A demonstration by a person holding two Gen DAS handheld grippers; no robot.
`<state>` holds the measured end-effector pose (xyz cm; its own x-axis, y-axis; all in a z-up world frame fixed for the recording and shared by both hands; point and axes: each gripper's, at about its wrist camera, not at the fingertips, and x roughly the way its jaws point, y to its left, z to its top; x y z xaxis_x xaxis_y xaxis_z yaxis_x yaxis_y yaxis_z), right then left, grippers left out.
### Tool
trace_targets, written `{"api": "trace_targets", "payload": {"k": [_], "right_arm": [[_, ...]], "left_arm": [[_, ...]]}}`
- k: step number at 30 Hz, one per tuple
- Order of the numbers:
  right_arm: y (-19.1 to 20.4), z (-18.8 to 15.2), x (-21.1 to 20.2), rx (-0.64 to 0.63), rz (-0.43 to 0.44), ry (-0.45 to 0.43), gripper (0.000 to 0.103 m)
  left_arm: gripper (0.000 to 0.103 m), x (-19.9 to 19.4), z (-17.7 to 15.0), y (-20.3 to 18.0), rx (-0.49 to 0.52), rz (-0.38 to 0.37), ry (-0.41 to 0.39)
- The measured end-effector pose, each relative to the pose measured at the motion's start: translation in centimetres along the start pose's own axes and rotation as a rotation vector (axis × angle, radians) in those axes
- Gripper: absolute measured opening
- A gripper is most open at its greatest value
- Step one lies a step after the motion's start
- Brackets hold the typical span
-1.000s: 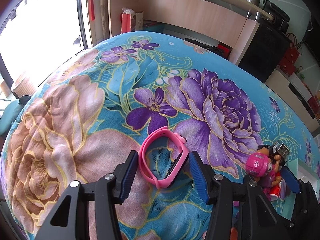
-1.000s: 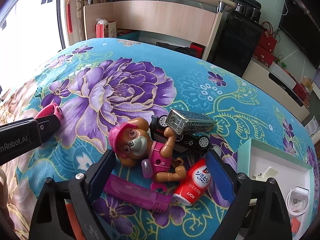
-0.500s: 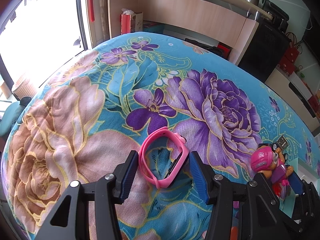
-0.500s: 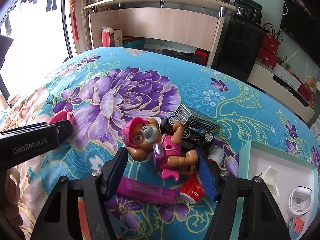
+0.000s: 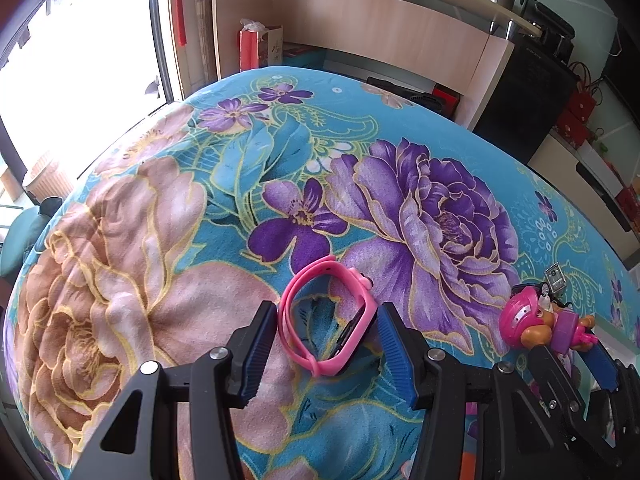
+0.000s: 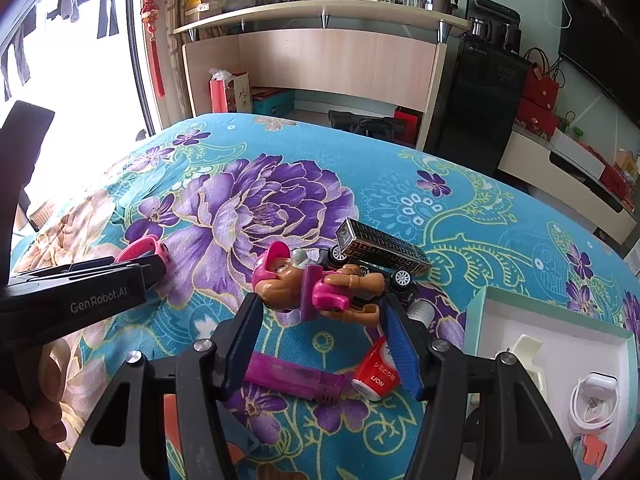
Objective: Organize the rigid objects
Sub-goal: 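Hold the pink band in the left tool while the right tool grasps the pink dog figure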
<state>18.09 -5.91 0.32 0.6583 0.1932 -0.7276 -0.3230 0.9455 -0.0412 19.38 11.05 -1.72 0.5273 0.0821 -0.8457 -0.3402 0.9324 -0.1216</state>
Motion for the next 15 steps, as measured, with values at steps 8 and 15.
{"api": "trace_targets", "payload": {"k": [8,15], "right_arm": [[0.1,-0.4,0.9,-0.004,0.003,0.022,0.041],[-0.1,-0.1,-0.5,0.010,0.004,-0.021,0.041]], "left_arm": [[0.057,0.0,0.0,-0.1,0.003,0.002,0.001],[0.055,-0.5,0.1,0.0,-0.002,-0.016,-0.014]]}}
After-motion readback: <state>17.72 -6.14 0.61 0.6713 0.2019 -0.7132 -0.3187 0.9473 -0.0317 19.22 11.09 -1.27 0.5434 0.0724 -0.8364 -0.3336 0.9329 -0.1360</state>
